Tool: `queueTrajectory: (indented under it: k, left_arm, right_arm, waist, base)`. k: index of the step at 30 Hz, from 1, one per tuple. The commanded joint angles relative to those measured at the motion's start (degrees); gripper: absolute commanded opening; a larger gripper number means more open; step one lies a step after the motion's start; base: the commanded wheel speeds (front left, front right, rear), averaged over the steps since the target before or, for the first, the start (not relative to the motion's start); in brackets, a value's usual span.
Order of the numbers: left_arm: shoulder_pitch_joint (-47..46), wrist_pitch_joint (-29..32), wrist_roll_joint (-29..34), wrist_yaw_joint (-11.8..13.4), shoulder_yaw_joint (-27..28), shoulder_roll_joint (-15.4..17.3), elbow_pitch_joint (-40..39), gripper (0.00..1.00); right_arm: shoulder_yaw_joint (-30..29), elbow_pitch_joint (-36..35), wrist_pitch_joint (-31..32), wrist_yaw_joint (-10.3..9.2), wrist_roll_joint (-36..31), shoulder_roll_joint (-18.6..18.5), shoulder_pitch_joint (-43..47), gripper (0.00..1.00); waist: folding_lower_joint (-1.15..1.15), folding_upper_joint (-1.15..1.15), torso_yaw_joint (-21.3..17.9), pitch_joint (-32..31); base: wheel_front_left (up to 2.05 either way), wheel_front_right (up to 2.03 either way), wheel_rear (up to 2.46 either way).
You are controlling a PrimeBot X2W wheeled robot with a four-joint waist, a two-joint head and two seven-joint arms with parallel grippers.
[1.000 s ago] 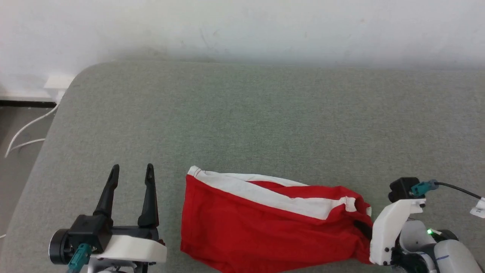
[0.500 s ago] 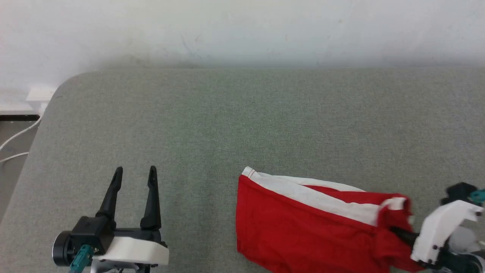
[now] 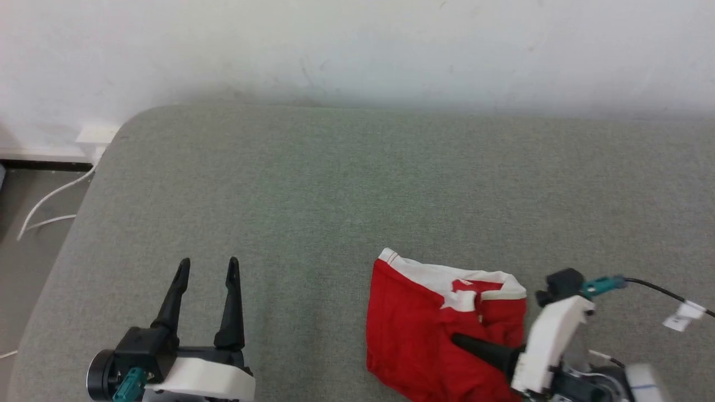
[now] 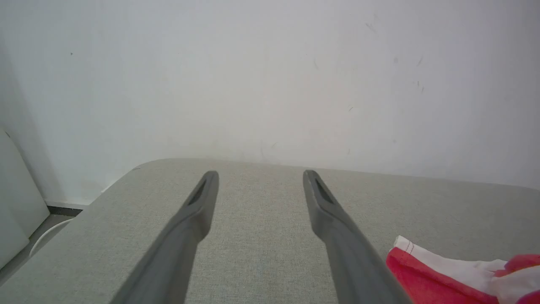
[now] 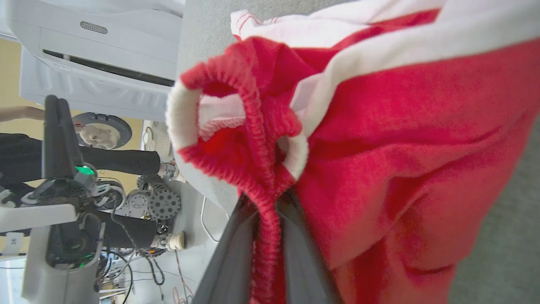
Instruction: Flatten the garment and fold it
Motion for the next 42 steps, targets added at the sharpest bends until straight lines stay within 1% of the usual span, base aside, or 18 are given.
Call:
queueTrajectory:
  k: [1, 4, 6, 7, 8, 9, 12, 14, 18, 21, 25, 29, 32, 35, 38, 42]
  left_arm:
    - [0.10, -0.27, 0.64, -0.39, -0.15, -0.22, -0.04, 1.00]
    - [-0.60, -0.27, 0.70, -0.56, -0.30, -0.31, -0.10, 1.00]
    - [-1.02, -0.27, 0.73, -0.71, -0.48, -0.46, 0.20, 1.00]
    - [-1.17, -0.27, 0.75, -0.76, -0.54, -0.57, 0.27, 1.00]
    - [-1.29, -0.27, 0.77, -0.81, -0.62, -0.67, 0.37, 1.00]
    - [-1.35, -0.27, 0.78, -0.86, -0.65, -0.76, 0.48, 1.00]
    - [-1.48, -0.27, 0.85, -0.97, -0.67, -1.00, 0.69, 1.00]
    - [-1.39, -0.27, 0.91, -0.98, -0.54, -1.12, 0.75, 1.00]
    - [-1.18, -0.27, 1.01, -0.86, -0.10, -1.31, 0.90, 1.00]
    - [-1.06, -0.27, 1.11, -0.91, 0.10, -1.41, 0.94, 1.00]
    - [-0.99, -0.27, 1.29, -0.96, 0.24, -1.53, 0.96, 1.00]
    - [-0.66, -0.27, 1.46, -0.86, 0.52, -1.58, 1.02, 1.00]
    - [-0.30, -0.27, 1.39, -0.75, 0.87, -1.57, 1.11, 1.00]
    - [0.02, -0.27, 1.26, -0.46, 1.37, -1.47, 1.27, 1.00]
    - [0.29, -0.27, 0.96, -0.25, 2.23, -1.06, 1.56, 1.00]
    - [0.69, -0.27, 0.84, 0.09, 3.01, -0.54, 1.61, 1.00]
  right_arm:
    - [1.20, 1.14, -1.75, -0.03, -1.68, 0.19, -1.89, 0.00]
    - [5.36, 6.78, -7.34, -0.03, -5.89, 0.19, -5.56, 0.00]
    - [7.75, 11.12, -10.77, -0.03, -5.85, 0.19, -7.79, 0.00]
    - [8.71, 13.13, -12.68, -0.03, -6.24, 0.20, -8.95, 0.22]
    - [9.64, 14.95, -14.65, -0.03, -6.79, 0.20, -10.02, 0.49]
    - [10.71, 16.55, -16.19, -0.03, -6.66, 0.20, -10.93, 1.00]
    - [14.73, 19.04, -19.84, -0.03, -6.03, 0.20, -13.41, 1.00]
    - [17.24, 19.44, -21.77, -0.03, -8.21, 0.20, -14.87, 1.00]
    - [21.54, 17.28, -24.41, -0.03, -14.40, 0.20, -16.74, 1.00]
    - [24.73, 13.74, -25.96, -0.03, -20.75, 0.10, -17.37, 1.00]
    - [27.57, 7.82, -29.43, -0.03, -30.04, -3.20, -17.14, 1.00]
    - [24.51, 1.96, -34.05, -0.03, -35.07, -5.06, -13.59, 1.00]
    - [19.29, -3.09, -39.31, -0.03, -38.94, -5.70, -9.77, 1.00]
    - [12.76, -7.59, -44.74, -0.03, -41.79, -5.22, -5.19, 1.00]
    - [6.42, -11.17, -49.27, -0.03, -42.75, -4.17, -0.75, 1.00]
    - [-0.64, -14.88, -52.82, -0.03, -43.23, -2.68, 4.07, 1.00]
  waist:
    - [0.01, 0.00, 0.69, 0.54]
    - [0.01, 0.00, 1.44, 1.60]
    - [0.01, 0.00, 2.01, 1.87]
    - [0.01, 0.00, 2.24, 2.03]
    - [0.01, 0.00, 2.47, 2.06]
    - [0.01, 0.00, 2.64, 2.10]
    - [0.01, 0.00, 2.89, 2.12]
    - [0.01, 0.00, 2.80, 2.04]
    - [0.01, 0.00, 2.09, 1.37]
    - [0.01, 0.00, 1.36, 0.96]
    - [0.01, 0.00, 0.56, 0.53]
    - [0.01, 0.00, -0.27, 0.12]
    - [0.01, 0.00, -1.02, -0.31]
    - [0.01, 0.00, -1.74, -0.89]
    - [0.01, 0.00, -2.57, -1.61]
    - [0.01, 0.00, -3.83, -2.20]
  base:
    - [0.00, 0.00, 0.00]
    - [0.00, 0.00, 0.00]
    - [0.00, 0.00, 0.00]
    - [0.00, 0.00, 0.00]
    - [0.00, 0.00, 0.00]
    - [0.00, 0.00, 0.00]
    - [0.00, 0.00, 0.00]
    - [0.00, 0.00, 0.00]
    - [0.00, 0.00, 0.00]
    - [0.00, 0.00, 0.00]
    - [0.00, 0.00, 0.00]
    - [0.00, 0.00, 0.00]
    - [0.00, 0.00, 0.00]
    - [0.00, 0.00, 0.00]
    - [0.00, 0.00, 0.00]
    - [0.00, 0.00, 0.00]
